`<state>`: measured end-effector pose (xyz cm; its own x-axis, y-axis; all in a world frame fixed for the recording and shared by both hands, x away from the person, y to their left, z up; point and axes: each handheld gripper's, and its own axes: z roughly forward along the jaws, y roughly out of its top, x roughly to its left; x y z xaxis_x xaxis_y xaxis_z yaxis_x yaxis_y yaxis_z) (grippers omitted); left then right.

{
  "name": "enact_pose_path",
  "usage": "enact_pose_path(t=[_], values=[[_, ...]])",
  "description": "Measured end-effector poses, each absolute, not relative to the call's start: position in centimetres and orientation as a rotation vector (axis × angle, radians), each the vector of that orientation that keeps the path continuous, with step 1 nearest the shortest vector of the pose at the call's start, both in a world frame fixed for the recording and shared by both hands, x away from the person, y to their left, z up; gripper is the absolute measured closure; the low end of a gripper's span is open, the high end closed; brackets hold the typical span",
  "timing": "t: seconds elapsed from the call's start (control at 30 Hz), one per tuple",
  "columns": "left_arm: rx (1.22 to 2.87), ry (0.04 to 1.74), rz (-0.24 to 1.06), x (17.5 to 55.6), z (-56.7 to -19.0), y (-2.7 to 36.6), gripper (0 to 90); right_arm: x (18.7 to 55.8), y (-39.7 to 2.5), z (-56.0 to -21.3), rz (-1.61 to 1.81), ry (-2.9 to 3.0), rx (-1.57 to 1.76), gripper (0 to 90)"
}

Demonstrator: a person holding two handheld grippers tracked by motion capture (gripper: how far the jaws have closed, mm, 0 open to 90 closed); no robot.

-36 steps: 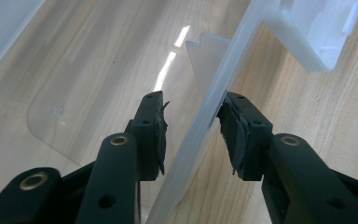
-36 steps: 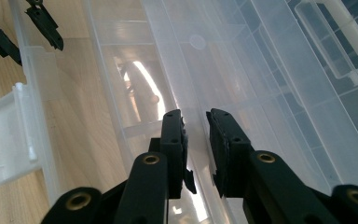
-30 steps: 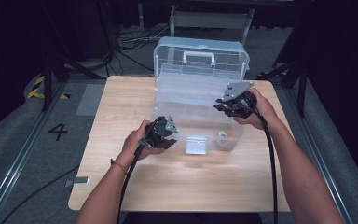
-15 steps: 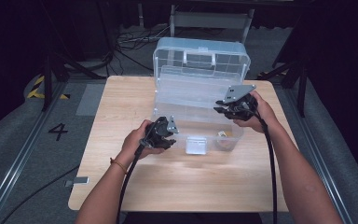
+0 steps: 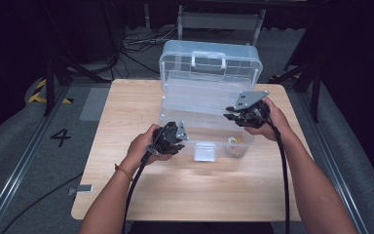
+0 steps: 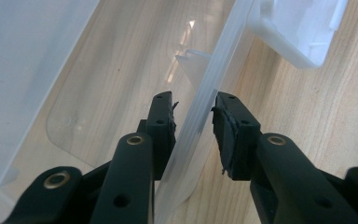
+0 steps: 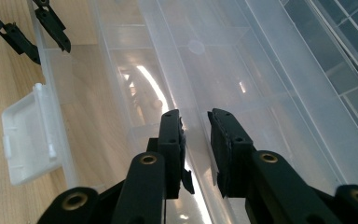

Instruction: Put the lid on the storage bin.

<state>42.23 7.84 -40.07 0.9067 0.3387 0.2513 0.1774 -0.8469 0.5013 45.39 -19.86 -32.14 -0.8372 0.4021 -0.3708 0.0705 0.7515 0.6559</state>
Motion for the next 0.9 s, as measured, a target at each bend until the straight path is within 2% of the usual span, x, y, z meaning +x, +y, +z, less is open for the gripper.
enact_pose_path(t=[0.4,0.6,0.83,0.9], values=[[2.513,0.398,0.44,41.9,-39.2,8.8,67.1,45.3,-20.0,-32.3,0.908,2.44,0.364,74.8],[2.43,0.364,0.427,41.3,-37.8,9.8,68.9,45.1,-20.0,-32.5,0.922,2.442,0.364,75.0],[2.352,0.385,0.453,41.0,-36.6,11.9,70.7,45.0,-20.1,-32.6,0.928,2.439,0.365,75.0],[2.315,0.416,0.45,41.2,-36.3,12.9,73.6,45.0,-20.1,-32.6,0.93,2.438,0.364,75.0]])
